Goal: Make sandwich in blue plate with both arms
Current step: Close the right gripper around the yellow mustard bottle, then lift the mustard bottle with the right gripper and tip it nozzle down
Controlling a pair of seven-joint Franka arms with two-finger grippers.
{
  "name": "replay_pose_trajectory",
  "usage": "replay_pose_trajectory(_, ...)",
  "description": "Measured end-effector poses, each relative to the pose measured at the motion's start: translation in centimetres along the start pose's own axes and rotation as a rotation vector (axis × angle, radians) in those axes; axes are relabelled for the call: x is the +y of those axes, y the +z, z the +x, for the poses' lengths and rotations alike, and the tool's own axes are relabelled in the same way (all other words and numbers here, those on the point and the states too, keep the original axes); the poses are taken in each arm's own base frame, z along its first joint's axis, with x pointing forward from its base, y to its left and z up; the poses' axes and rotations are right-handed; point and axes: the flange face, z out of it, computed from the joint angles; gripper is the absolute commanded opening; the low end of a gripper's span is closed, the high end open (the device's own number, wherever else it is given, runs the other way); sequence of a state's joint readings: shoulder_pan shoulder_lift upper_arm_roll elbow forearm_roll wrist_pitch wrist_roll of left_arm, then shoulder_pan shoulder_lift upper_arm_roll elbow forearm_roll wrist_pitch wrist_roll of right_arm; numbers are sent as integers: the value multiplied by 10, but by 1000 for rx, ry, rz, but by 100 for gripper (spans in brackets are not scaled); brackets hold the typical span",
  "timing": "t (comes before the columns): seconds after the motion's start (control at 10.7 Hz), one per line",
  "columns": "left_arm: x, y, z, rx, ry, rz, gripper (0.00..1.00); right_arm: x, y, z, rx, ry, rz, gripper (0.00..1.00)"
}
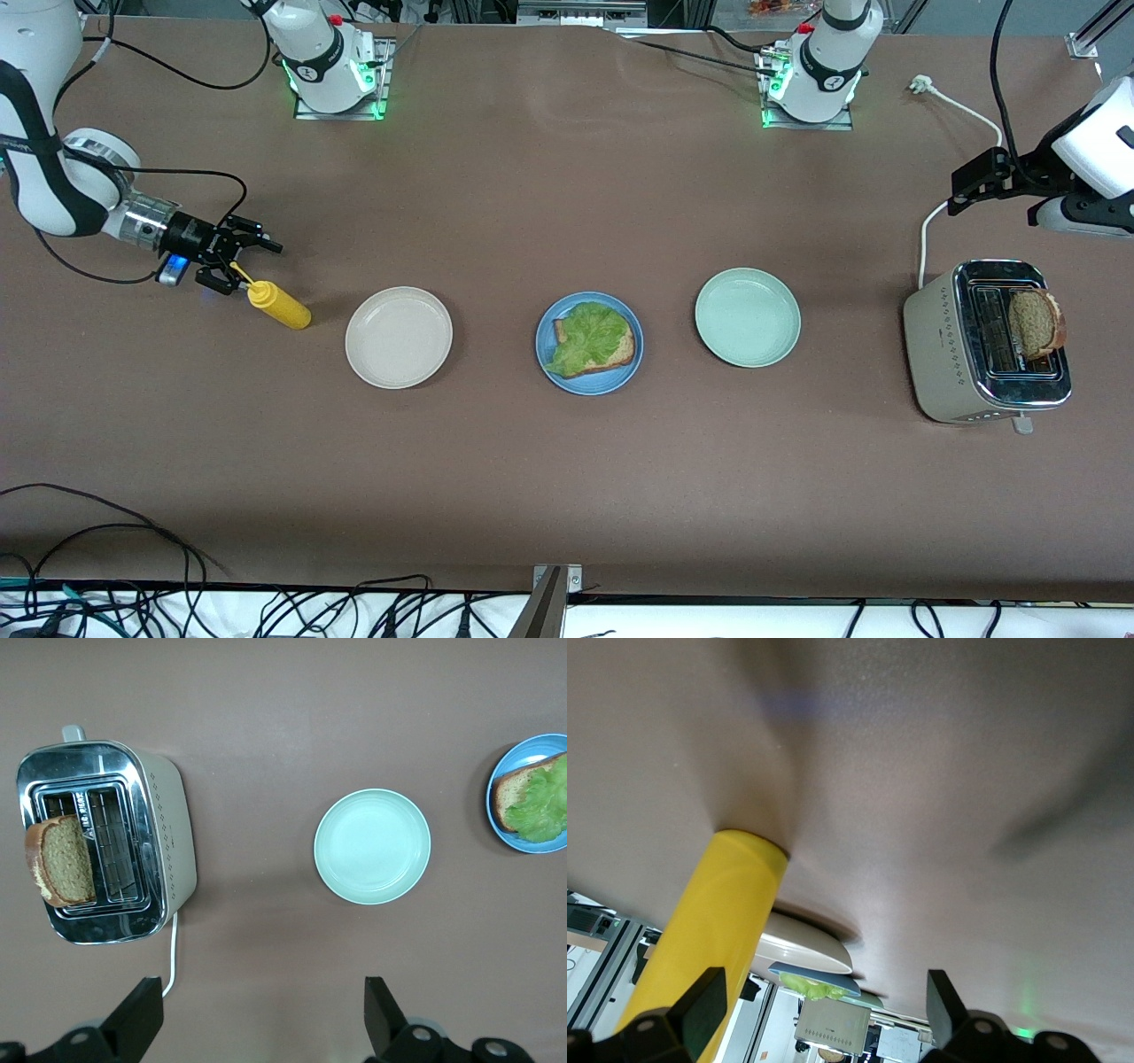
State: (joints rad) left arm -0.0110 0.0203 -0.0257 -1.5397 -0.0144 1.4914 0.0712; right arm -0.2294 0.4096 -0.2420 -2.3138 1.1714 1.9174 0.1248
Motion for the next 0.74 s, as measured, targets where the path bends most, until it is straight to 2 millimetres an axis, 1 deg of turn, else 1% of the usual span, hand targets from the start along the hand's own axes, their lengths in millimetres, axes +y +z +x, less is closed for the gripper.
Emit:
replay_pose_trajectory(0.19,0,0,0,0,0,0,100,-4,0,1,5,33,4,100)
replay_pose_trajectory(0.56,2,0,0,0,4,0,100,-33,-15,-2,33,77,31,100)
replay_pose_trajectory(0.74,3,0,0,0,5,0,100,-36,-17,-1,48,89,37,100)
